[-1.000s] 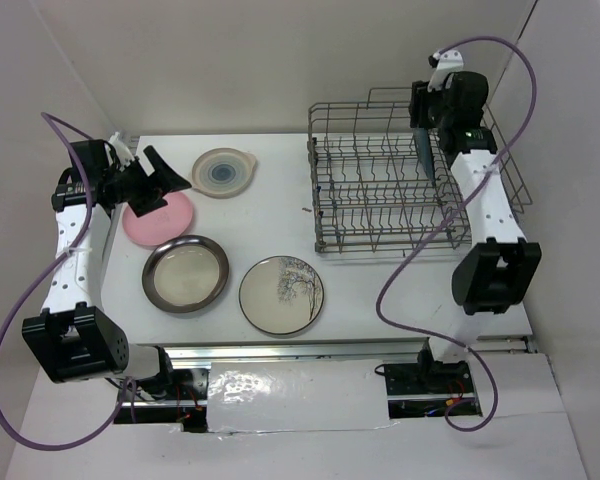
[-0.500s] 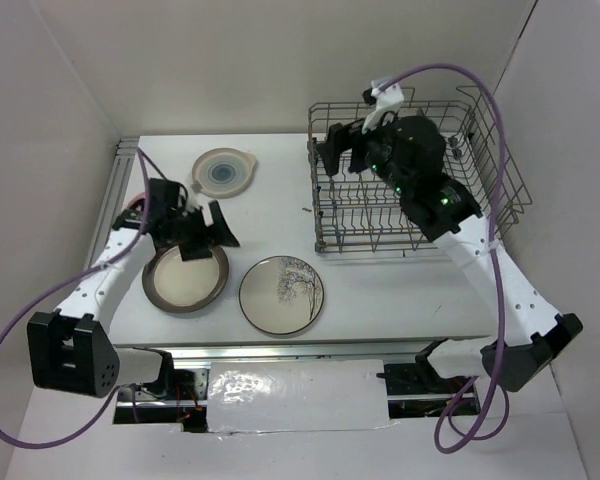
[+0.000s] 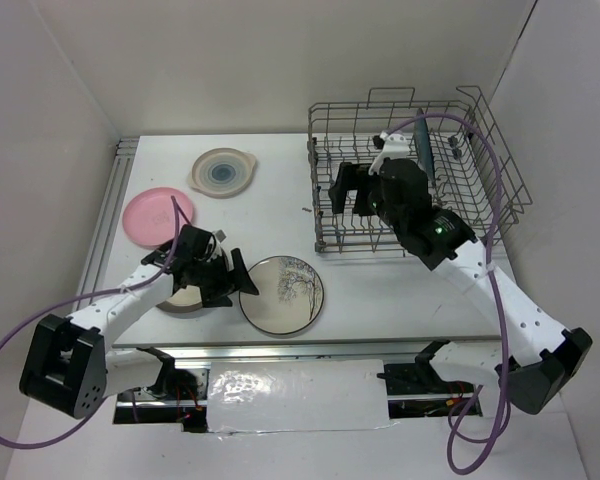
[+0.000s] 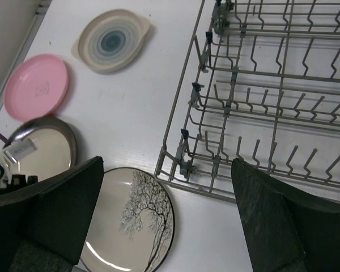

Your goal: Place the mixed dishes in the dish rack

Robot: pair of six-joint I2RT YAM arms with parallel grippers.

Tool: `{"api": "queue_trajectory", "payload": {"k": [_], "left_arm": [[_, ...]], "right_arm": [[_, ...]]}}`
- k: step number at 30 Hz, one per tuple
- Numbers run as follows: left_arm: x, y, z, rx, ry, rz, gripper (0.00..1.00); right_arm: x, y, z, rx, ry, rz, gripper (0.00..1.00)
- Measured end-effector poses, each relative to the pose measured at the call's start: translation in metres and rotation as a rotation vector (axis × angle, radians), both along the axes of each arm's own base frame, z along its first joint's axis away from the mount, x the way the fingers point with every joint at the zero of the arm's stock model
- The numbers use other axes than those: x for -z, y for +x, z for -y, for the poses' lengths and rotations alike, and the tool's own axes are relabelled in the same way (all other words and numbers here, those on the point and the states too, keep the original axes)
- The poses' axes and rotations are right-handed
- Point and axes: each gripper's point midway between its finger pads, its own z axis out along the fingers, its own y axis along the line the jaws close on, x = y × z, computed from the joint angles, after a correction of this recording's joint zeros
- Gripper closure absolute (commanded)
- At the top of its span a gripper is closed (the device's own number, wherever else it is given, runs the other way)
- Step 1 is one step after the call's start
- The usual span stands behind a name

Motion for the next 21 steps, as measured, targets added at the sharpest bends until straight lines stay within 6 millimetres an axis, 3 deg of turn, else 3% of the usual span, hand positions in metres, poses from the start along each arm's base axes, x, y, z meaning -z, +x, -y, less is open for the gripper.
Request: {"api": "queue_trajectory", "payload": {"k": [11,17,21], "left_arm": [[0.031,0.023,0.008,-0.02,-0.048,0.006,0.09],[0.035,0.033,0.016,0.001,-0.108,0.051,0.2],[0.04,0.037,0.022,0.02,-0.144,0.066,0.36]], "right_arm": [[-0.005,0.002,0.02,0.116,0.013,0.017,0.0],[-0.009,-0.002,0.027,0.13,0.023,0.034,0.0],[-0.01,-0.002,0.029,0.136,0.023,0.034,0.0]]}}
